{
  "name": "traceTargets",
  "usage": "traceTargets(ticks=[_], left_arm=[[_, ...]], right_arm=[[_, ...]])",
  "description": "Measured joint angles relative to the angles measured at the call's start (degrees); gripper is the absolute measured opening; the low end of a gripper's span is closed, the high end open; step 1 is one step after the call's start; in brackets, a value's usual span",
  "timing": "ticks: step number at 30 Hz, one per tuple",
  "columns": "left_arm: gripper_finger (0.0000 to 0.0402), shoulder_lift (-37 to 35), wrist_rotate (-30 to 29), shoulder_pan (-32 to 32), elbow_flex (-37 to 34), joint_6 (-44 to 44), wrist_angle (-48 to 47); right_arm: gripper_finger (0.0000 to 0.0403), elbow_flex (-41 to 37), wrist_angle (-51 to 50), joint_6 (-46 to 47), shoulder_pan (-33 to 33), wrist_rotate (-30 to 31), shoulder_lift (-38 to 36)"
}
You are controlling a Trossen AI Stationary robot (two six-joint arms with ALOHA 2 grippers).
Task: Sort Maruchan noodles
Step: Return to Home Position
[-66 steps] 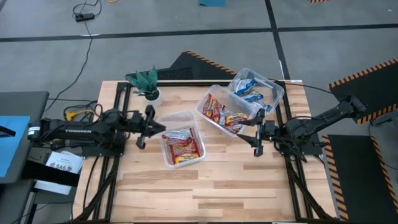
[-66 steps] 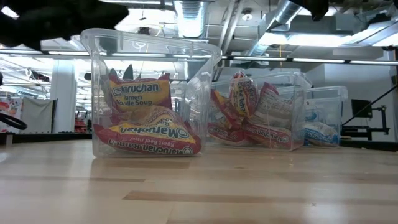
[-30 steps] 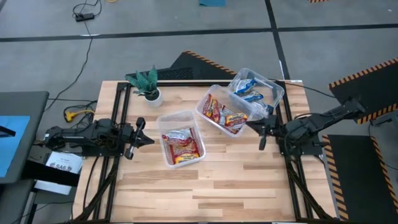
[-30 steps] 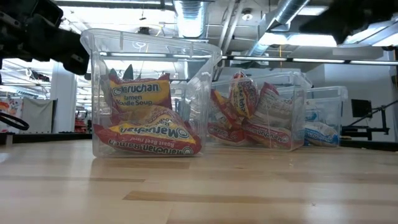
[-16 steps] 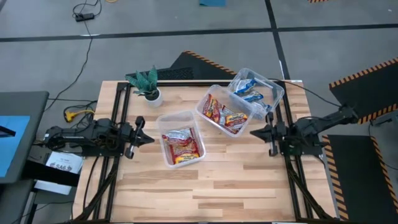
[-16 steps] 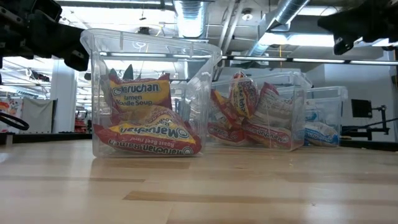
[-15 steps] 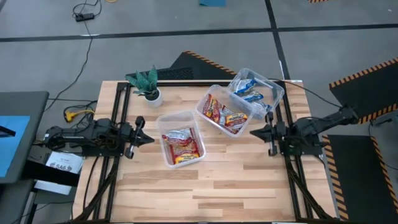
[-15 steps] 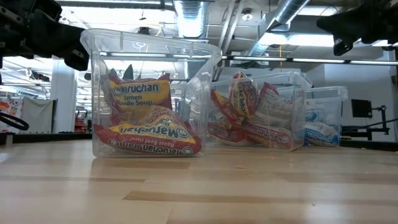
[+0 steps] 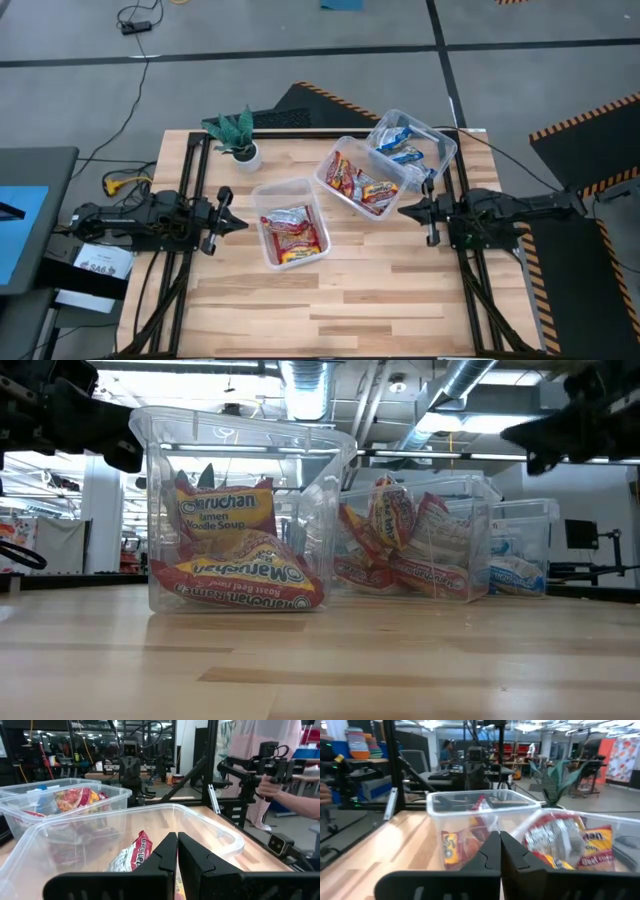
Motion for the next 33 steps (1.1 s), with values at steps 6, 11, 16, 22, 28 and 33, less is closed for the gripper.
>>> traceTargets(ticks=[6, 11, 16, 22, 28, 33], left_arm=[[0.0000, 0.0, 0.0, 0.0, 0.0, 0.1, -1.9], [0.0000, 0.3, -0.3, 0.0, 0.0, 0.2, -5.6], [0.0000, 0.4, 0.1, 0.0, 0.0, 2.9, -5.6], [0.0000, 0.4, -6.7, 0.0, 0.0, 2.6, -6.4], [0.0000, 0.4, -8.9, 0.0, 0.0, 2.5, -7.1], [0.0000, 0.4, -8.9, 0.0, 0.0, 2.5, -7.1]], right_arm=[[0.0010, -3.0, 0.5, 1.0, -2.5, -0.1, -1.5], [0.0010, -3.0, -3.0, 1.1, -2.2, -0.2, -1.3], [0.0010, -3.0, -5.8, 1.1, -2.1, -0.1, -1.3], [0.0010, -3.0, -6.8, 1.1, -2.1, -0.1, -1.3], [0.0010, -3.0, -7.1, 1.1, -2.1, -0.1, -1.3], [0.0019, -3.1, -7.0, 1.1, -2.0, 0.0, -1.3]])
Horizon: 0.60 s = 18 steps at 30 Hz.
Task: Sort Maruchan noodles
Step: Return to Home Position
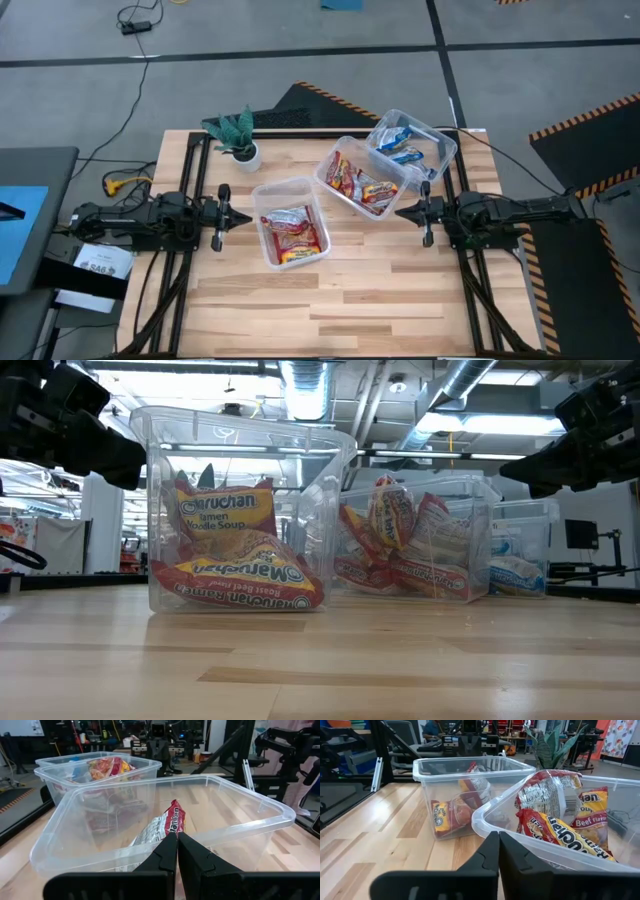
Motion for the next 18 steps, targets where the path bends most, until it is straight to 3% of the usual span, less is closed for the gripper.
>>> traceTargets(ticks=[8, 18], left_arm=[[0.0000, -0.9, -0.1, -0.7, 0.0, 0.1, 0.0], [0.0000, -1.4, 0.0, -2.2, -0.3, 0.0, 1.4]], right_arm=[[0.0047, 0.0, 0.1, 0.0, 0.6, 0.1, -0.5], [0.0049, -0.1, 0.9, 0.0, 1.6, 0.2, -7.7]])
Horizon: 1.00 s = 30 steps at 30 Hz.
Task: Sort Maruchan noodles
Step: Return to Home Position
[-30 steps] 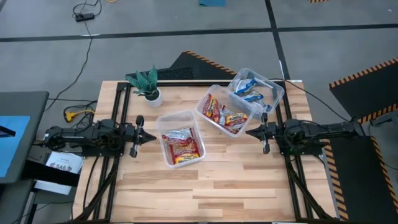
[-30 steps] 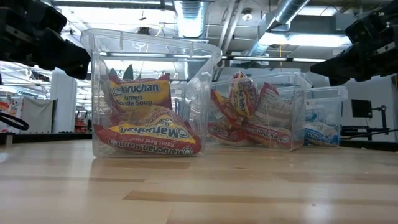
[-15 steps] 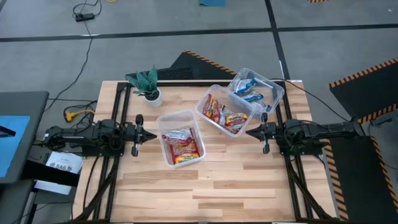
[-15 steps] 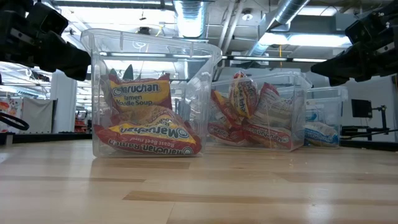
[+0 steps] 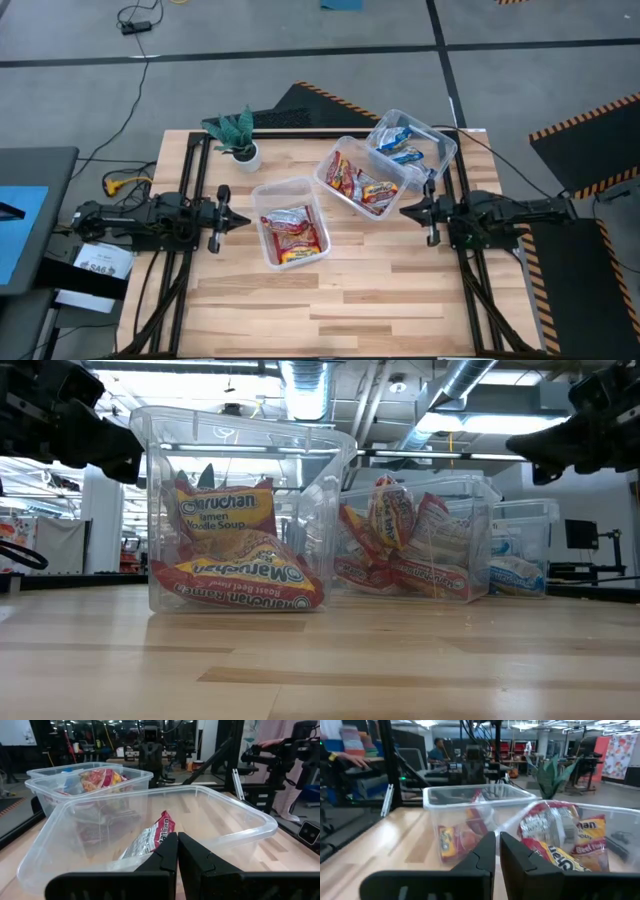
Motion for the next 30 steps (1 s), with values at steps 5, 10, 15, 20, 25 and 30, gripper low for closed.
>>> traceTargets(ticks=[5, 10, 15, 20, 25, 30], left_arm=[[0.0000, 0.0, 0.0, 0.0, 0.0, -0.1, 0.0], [0.0000, 0.0, 0.0, 0.0, -0.1, -0.1, -0.1], [0.0000, 0.0, 0.0, 0.0, -0.1, -0.1, -0.1], [0.0000, 0.0, 0.0, 0.0, -0.2, -0.1, -0.1], [0.0000, 0.0, 0.0, 0.0, -0.2, -0.1, 0.0], [0.0000, 0.0, 0.0, 0.0, -0.2, -0.1, 0.0]], right_arm=[[0.0049, 0.0, 0.5, 0.0, 0.0, 0.0, 0.0], [0.0049, 0.0, 0.4, 0.0, 0.3, 0.1, 0.0], [0.0049, 0.0, -0.2, 0.0, 0.2, 0.1, 0.0], [0.0049, 0.0, -0.5, 0.0, 0.2, 0.1, 0.0], [0.0049, 0.0, -0.6, 0.0, 0.2, 0.0, 0.0], [0.0049, 0.0, -0.7, 0.0, 0.2, 0.0, 0.0]])
